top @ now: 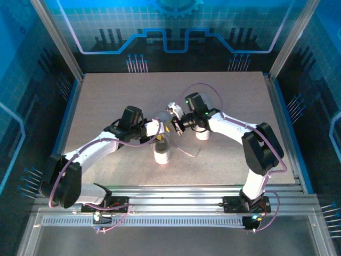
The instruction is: Tie the shoes
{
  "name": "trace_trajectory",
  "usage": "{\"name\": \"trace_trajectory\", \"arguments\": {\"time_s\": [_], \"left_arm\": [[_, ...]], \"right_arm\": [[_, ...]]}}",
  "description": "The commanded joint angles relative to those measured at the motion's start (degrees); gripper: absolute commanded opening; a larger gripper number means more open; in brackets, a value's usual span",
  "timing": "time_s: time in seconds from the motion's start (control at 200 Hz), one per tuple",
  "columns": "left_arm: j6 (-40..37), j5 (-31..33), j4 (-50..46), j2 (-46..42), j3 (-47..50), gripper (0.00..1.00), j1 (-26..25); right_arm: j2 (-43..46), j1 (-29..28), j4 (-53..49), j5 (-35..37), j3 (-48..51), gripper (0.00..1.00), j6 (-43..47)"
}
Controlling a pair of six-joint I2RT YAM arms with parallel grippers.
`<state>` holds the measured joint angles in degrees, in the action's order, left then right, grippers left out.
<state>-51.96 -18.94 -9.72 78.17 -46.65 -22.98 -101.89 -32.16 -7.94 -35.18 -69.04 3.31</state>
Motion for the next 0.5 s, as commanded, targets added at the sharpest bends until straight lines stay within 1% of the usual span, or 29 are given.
{"name": "trace_trajectory", "arguments": {"time_s": [0.0, 0.115, 0.16, 0.2, 0.495], "left_arm": [[-4.5, -1.5, -2.7, -1.6, -0.9, 0.47, 0.1], [-5.9, -0.6, -3.9, -1.1, -1.9, 0.47, 0.1], [-6.4, -0.5, -4.2, -0.7, -2.2, 0.51, 0.0], [-6.6, -0.5, -4.4, -0.2, -2.7, 0.52, 0.0], [-5.4, -1.4, -3.6, 2.2, -4.6, 0.54, 0.1]], "right_arm": [[0.4, 0.6, -1.6, -0.9, -1.3, 0.0, 1.4], [0.4, 0.7, -1.5, -1.4, -1.4, 0.0, 1.6], [0.4, 0.6, -1.6, -1.6, -1.4, 0.0, 1.8], [0.4, 0.6, -1.6, -1.8, -1.4, 0.0, 2.0], [1.3, 0.1, -3.7, -2.1, -1.0, 0.0, 5.6]]}}
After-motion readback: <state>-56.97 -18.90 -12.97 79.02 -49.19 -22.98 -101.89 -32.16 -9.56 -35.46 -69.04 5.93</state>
